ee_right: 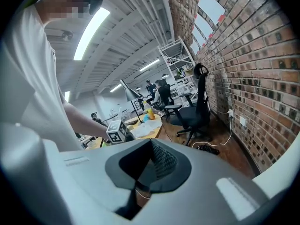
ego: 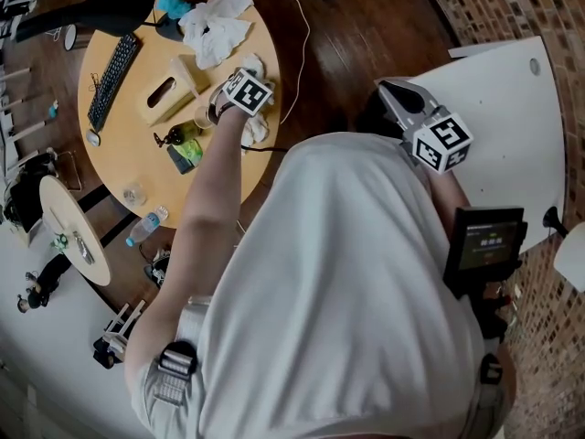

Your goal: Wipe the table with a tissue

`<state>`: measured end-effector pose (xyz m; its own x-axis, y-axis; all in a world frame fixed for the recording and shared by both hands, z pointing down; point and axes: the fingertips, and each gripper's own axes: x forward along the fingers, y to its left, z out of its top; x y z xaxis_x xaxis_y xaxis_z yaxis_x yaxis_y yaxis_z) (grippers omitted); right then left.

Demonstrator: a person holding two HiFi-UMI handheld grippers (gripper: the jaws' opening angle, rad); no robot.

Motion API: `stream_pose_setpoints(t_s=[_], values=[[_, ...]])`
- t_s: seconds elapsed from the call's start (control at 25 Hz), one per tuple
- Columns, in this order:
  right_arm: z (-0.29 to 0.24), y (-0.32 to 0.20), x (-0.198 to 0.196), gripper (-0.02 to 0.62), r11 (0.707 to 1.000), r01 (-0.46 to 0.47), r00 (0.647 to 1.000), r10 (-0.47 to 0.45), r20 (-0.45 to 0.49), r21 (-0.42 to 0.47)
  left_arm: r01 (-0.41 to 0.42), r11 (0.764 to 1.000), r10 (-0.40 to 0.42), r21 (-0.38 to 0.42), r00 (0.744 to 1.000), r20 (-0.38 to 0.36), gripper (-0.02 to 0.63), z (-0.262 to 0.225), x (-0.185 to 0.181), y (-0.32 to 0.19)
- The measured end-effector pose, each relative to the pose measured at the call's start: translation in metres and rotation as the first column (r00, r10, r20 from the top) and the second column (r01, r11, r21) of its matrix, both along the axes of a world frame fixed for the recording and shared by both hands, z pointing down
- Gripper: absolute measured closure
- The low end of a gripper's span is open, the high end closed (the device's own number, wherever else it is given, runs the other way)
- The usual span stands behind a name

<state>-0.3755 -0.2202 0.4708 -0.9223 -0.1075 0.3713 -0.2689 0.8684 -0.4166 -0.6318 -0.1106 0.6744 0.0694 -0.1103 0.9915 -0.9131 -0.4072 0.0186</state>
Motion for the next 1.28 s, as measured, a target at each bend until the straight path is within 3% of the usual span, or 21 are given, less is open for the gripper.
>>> stream_pose_setpoints(t_s=[0.12,0.28,0.4,0.48,0.6,0.76,0.92,1.08,1.16,1.28], values=[[-0.002,0.0,-0.003,0.588,1.0,-0.005,1.0,0.005,0.0,-0.002,0.049,0.997,-0.049,0.057,0.999,-0.015,0.449,-0.003,0.001,0.0],[-0.003,0.003,-0.005,0.588,1.0,-0.02,1.0,0.02,-0.003,-0.007,0.108,0.986,-0.103,0.126,0.993,-0.053,0.468,-0.012,0.007,0.001],[-0.004,0.006,-0.007,0.588,0.999,-0.036,0.999,0.036,-0.002,-0.009,0.164,0.97,-0.15,0.178,0.985,-0.091,0.469,-0.03,0.011,0.003],[-0.005,0.009,-0.008,0.588,0.999,-0.05,0.999,0.05,-0.003,-0.005,0.217,0.948,-0.182,0.235,0.97,-0.16,0.469,-0.046,0.02,-0.001],[-0.008,0.013,-0.008,0.588,0.997,-0.077,0.997,0.077,-0.004,0.004,0.321,0.885,-0.22,0.337,0.927,-0.303,0.472,-0.071,0.035,-0.012],[-0.009,0.023,0.0,0.588,0.991,-0.131,0.991,0.131,-0.007,0.018,0.404,0.818,-0.215,0.41,0.876,-0.433,0.482,-0.095,0.056,-0.012],[-0.011,0.035,0.014,0.588,0.977,-0.214,0.977,0.214,-0.013,0.026,0.492,0.771,-0.167,0.405,0.769,-0.616,0.489,-0.115,0.084,-0.012],[-0.012,0.052,0.033,0.588,0.954,-0.296,0.955,0.297,-0.024,0.034,0.538,0.765,-0.114,0.354,0.654,-0.748,0.495,-0.126,0.11,-0.011],[-0.012,0.062,0.048,0.588,0.939,-0.34,0.939,0.342,-0.039,0.039,0.525,0.781,-0.086,0.338,0.627,-0.774,0.499,-0.127,0.125,-0.012],[-0.011,0.078,0.074,0.588,0.906,-0.421,0.904,0.423,-0.062,0.041,0.471,0.819,-0.036,0.328,0.613,-0.789,0.499,-0.127,0.147,-0.015]])
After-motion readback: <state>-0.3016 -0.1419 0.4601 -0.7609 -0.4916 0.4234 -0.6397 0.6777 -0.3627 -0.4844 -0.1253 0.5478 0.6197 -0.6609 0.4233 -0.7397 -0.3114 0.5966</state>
